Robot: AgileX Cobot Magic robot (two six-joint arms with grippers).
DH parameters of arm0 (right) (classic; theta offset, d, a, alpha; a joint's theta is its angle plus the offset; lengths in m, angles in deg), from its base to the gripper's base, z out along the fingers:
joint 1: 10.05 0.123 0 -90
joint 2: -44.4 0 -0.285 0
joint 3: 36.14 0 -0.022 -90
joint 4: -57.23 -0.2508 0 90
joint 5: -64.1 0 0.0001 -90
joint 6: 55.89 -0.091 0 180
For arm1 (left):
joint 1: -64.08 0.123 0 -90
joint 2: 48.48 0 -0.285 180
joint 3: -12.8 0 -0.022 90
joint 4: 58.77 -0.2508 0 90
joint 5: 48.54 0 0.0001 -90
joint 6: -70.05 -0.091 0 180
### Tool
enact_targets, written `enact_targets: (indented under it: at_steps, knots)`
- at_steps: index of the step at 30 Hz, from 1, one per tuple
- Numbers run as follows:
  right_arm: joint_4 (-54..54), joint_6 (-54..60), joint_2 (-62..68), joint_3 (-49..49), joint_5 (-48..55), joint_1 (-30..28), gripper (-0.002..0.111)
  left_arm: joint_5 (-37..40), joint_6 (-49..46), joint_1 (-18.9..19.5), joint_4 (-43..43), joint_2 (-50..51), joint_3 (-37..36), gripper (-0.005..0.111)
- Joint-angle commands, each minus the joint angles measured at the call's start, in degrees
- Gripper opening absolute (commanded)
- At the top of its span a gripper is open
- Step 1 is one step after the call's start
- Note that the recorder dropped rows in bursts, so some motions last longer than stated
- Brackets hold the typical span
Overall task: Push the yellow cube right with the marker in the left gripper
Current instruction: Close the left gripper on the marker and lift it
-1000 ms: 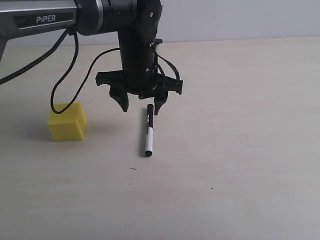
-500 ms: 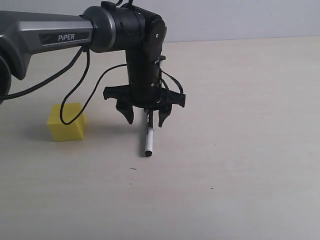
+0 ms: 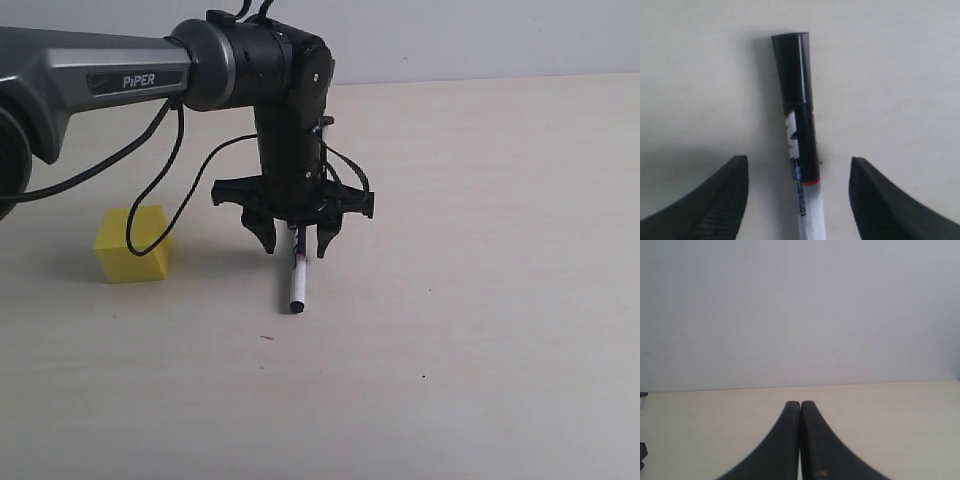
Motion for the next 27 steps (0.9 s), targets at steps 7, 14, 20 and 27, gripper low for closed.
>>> enact_targets:
  at_steps: [7,14,20,27]
  knots:
    - [0.1,0.1,-0.3,0.3,-0.3,-0.3,0.0,1.7,0.0,-0.2,0.3,1.4,0.3,0.057]
    - [0.1,0.1,-0.3,0.3,-0.3,-0.3,0.0,1.7,0.0,-0.2,0.3,1.4,0.3,0.035]
    - [0.1,0.1,-0.3,0.3,-0.3,-0.3,0.0,1.6,-2.0,-0.2,0.2,2.1,0.3,0.0]
    - [0.0,0.1,-0.3,0.3,-0.3,-0.3,0.0,2.1,-14.9,-0.5,-0.1,-4.2,3.5,0.0]
